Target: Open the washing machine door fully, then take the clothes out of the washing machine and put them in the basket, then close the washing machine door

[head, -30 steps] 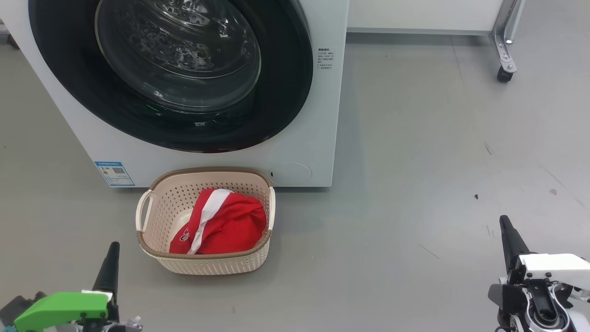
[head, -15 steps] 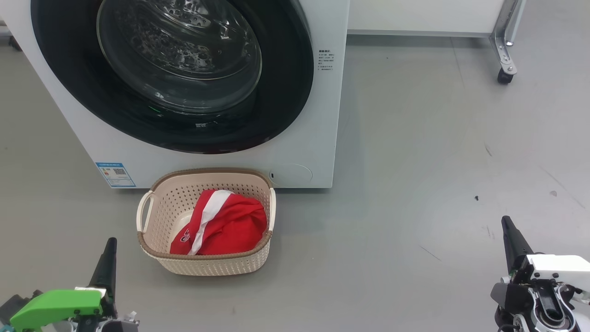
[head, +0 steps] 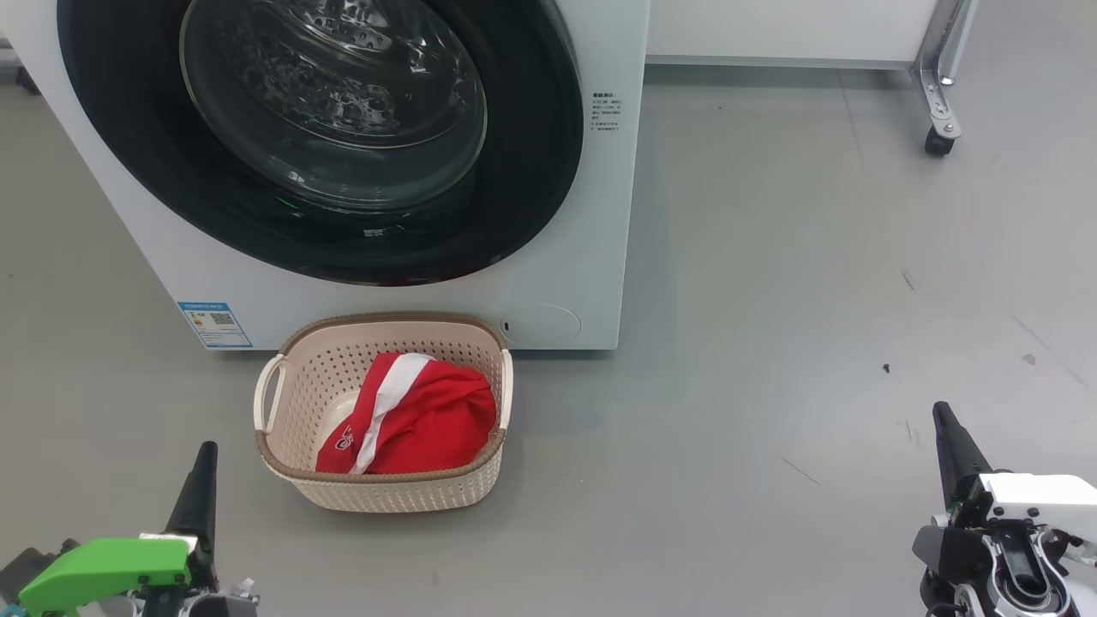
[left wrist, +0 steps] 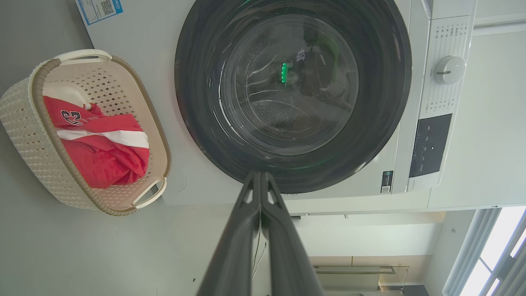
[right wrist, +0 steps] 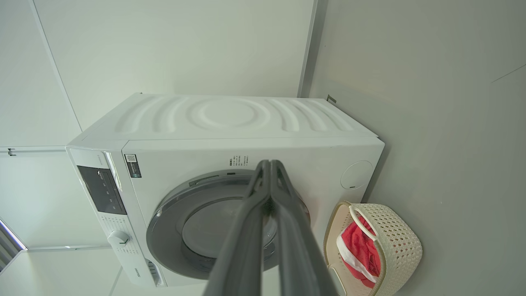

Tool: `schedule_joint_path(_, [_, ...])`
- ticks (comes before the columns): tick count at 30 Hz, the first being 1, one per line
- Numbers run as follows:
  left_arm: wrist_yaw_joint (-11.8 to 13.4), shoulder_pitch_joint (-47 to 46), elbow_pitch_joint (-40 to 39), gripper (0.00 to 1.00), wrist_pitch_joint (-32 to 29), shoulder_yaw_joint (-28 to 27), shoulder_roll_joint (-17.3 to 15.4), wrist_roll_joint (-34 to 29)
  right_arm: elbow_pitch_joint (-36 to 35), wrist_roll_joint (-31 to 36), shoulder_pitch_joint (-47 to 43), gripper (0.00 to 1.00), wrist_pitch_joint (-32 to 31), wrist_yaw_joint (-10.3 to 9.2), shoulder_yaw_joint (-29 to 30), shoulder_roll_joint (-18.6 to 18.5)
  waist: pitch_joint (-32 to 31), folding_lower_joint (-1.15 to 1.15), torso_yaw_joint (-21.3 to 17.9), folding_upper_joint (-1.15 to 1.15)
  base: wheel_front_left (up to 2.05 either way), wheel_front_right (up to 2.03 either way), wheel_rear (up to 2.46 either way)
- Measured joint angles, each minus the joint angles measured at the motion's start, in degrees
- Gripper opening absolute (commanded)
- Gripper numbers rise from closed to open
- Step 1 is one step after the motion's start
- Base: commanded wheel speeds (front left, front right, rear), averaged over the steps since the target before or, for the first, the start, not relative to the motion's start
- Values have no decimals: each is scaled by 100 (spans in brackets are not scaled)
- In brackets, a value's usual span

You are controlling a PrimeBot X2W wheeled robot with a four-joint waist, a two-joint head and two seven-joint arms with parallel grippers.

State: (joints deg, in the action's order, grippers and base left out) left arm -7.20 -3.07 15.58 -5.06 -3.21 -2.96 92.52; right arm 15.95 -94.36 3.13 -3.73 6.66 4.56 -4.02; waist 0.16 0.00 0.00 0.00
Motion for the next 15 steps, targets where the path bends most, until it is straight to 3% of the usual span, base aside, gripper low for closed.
schedule_joint_path(15, [0, -1, 0, 0, 0, -4, 1, 0, 11, 0, 2, 0, -1, 0, 4, 0, 0, 0, 0, 0, 0, 0, 0])
